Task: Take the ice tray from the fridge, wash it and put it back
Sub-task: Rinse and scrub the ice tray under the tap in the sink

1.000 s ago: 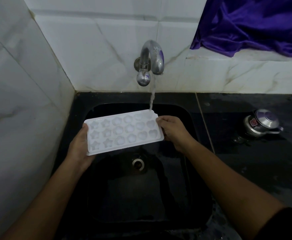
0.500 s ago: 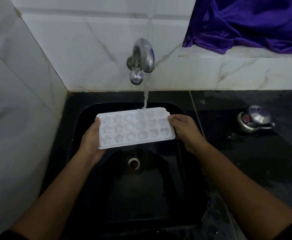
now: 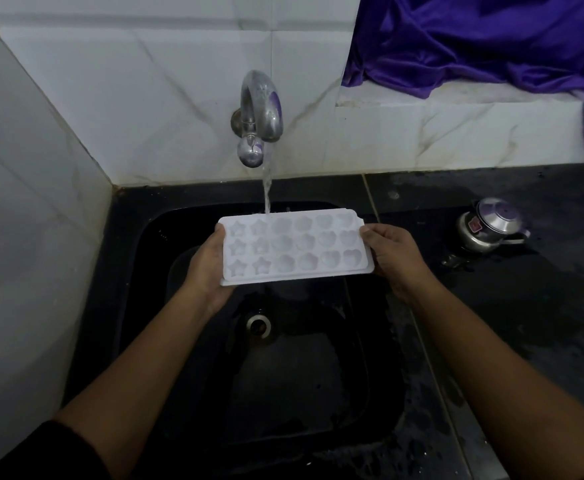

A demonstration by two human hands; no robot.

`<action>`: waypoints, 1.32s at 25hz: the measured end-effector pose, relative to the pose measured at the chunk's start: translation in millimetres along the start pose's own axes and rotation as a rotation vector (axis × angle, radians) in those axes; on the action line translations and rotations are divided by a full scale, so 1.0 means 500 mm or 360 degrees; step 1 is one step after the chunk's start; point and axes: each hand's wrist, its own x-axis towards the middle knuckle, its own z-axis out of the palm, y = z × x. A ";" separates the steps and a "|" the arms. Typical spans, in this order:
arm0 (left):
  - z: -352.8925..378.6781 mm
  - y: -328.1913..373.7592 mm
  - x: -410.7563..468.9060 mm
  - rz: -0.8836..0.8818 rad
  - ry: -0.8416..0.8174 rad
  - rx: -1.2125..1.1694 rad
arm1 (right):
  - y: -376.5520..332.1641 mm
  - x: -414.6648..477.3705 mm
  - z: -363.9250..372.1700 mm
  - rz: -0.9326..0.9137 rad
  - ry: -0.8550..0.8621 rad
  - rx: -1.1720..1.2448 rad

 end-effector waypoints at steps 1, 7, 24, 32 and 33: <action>0.008 -0.001 0.003 -0.0004 -0.0008 0.0012 | -0.001 0.000 -0.007 -0.0004 0.0015 0.0007; 0.059 -0.007 0.022 -0.0040 -0.0083 0.0053 | -0.001 0.011 -0.049 -0.0002 0.0130 0.0054; -0.004 0.051 0.038 0.0067 -0.0018 0.0005 | -0.022 0.053 0.045 0.0043 0.0048 0.0002; -0.103 0.067 0.018 0.0168 0.0143 -0.0029 | -0.040 0.049 0.145 -0.0015 -0.0136 -0.0113; -0.115 0.071 0.014 0.0185 0.0173 -0.0044 | -0.042 0.051 0.160 -0.0019 -0.0156 -0.0119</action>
